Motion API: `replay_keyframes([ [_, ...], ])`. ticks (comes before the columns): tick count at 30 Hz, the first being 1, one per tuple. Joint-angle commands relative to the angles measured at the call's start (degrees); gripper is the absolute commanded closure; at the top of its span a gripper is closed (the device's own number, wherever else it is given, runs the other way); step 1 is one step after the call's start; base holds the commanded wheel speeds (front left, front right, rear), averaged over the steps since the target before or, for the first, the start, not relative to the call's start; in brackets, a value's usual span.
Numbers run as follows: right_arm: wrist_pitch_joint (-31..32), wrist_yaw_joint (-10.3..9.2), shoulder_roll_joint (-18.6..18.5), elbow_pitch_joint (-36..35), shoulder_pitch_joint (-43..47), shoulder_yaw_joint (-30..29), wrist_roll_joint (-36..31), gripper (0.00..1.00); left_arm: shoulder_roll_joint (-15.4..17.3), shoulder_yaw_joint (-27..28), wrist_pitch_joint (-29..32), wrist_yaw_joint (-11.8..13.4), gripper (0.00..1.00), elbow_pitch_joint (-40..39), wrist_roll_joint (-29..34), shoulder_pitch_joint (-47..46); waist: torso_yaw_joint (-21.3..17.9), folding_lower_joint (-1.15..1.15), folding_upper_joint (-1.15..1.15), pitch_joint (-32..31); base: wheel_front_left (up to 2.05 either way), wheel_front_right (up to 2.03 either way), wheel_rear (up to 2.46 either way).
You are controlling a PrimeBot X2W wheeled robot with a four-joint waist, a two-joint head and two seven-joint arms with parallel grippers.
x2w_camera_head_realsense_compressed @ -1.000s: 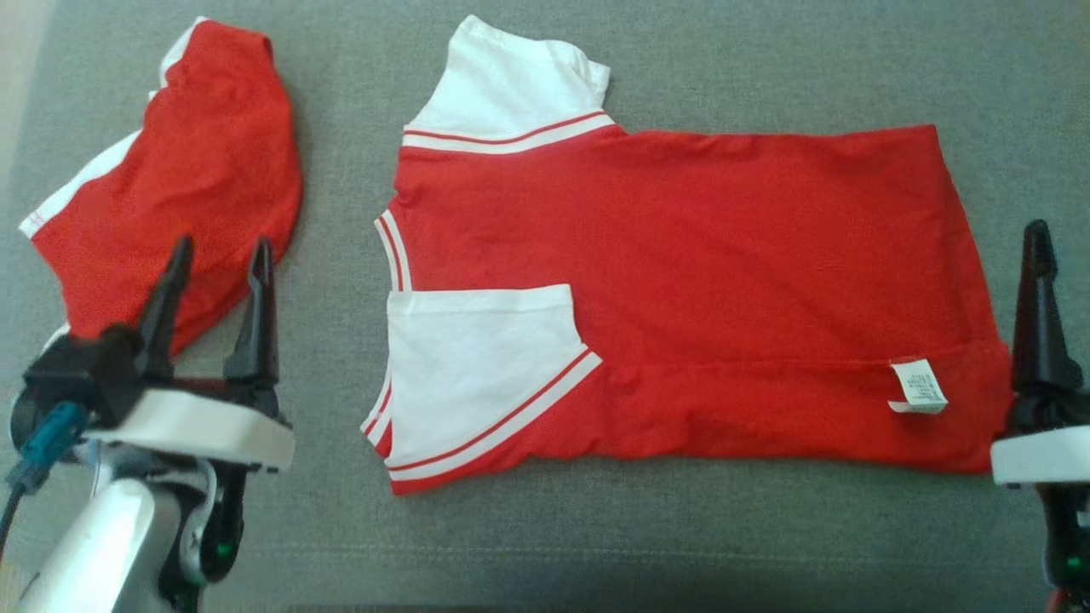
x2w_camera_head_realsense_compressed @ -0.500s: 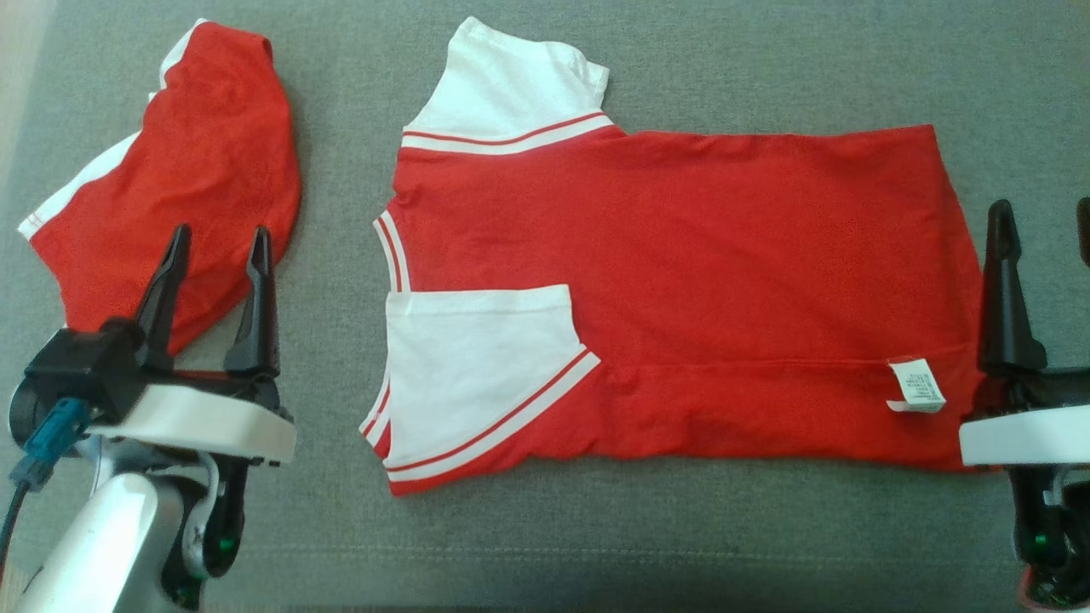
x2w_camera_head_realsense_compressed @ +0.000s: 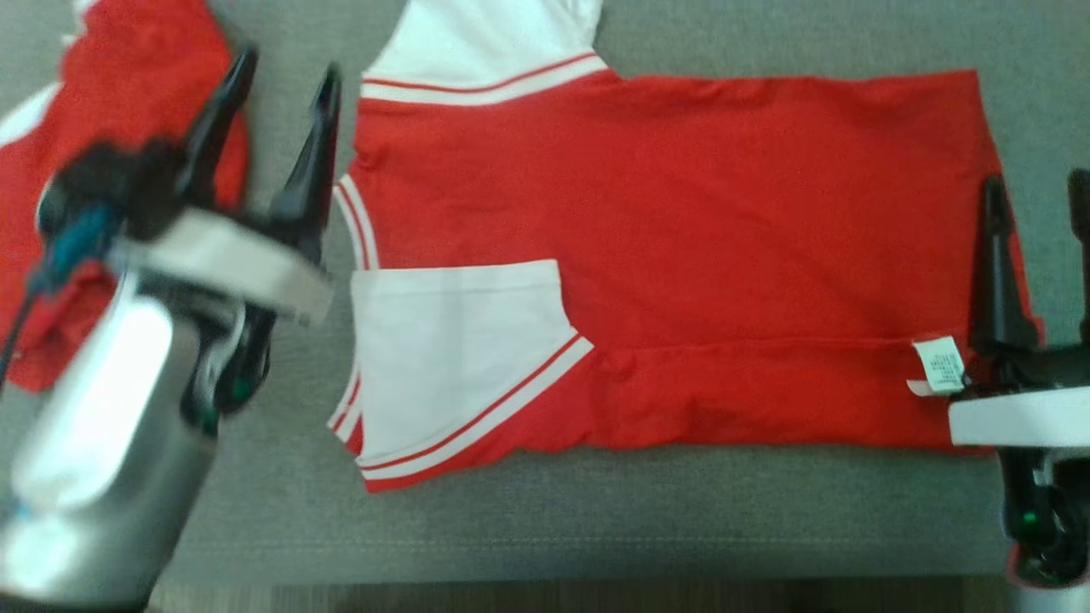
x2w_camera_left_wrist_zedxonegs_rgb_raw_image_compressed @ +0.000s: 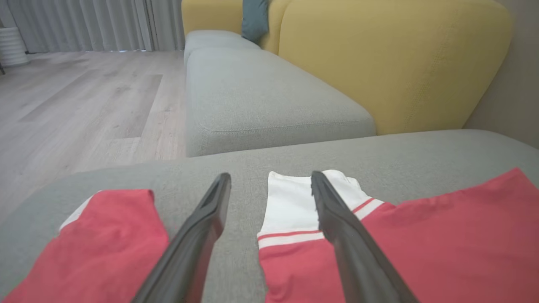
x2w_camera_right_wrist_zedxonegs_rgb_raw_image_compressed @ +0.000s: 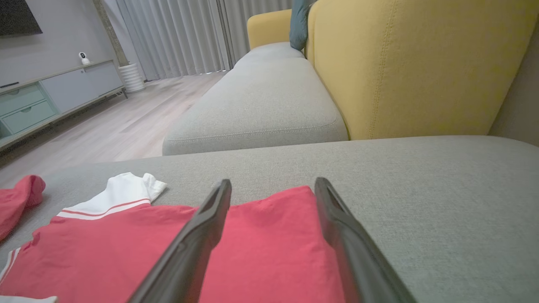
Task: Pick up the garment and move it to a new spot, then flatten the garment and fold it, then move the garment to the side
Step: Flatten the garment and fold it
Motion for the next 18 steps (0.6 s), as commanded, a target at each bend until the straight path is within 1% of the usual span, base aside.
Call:
replay_keyframes([
  [1,-0.70,-0.04,-0.62,-1.81,-1.27,1.66,0.34,0.00,0.77,1.73,1.04,-1.10,0.00,0.42,-0.24,-3.90,-1.78,0.00,0.00,2.53,0.00,0.00,0.00],
  [7,-1.95,-0.04,-0.62,0.02,-1.89,3.20,1.22,0.00,-2.18,-0.51,3.92,-6.46,0.00,14.83,-1.45,-15.28,-4.61,0.00,0.00,5.07,0.00,0.00,0.00],
  [11,-2.58,-0.04,-0.62,0.87,-2.05,4.04,1.92,0.00,-3.88,-2.05,5.26,-9.17,0.00,25.02,-1.44,-21.70,-6.14,0.00,0.00,6.10,0.00,0.00,0.00],
  [12,-2.87,-0.04,-0.62,1.20,-2.21,4.57,2.17,0.00,-4.62,-2.39,5.80,-10.01,0.00,30.09,-1.77,-24.50,-6.85,0.00,0.00,6.51,0.00,0.00,0.00],
  [16,-3.26,-0.04,-0.62,1.49,-2.34,4.98,2.62,0.00,-5.81,-2.65,6.04,-10.99,0.00,39.29,-2.27,-29.62,-7.61,0.00,0.00,7.33,0.00,0.00,0.00],
  [17,-3.26,-0.04,-0.62,1.49,-2.34,4.98,2.62,0.00,-5.81,-2.65,6.04,-10.99,0.00,39.29,-2.27,-29.62,-7.61,0.00,0.00,7.33,0.00,0.00,0.00],
  [18,-3.36,-0.04,-0.62,1.53,-2.35,4.97,2.69,0.00,-6.16,-2.75,6.22,-11.15,0.00,41.44,-2.40,-30.65,-7.72,0.00,0.00,7.48,0.00,0.00,0.00],
])
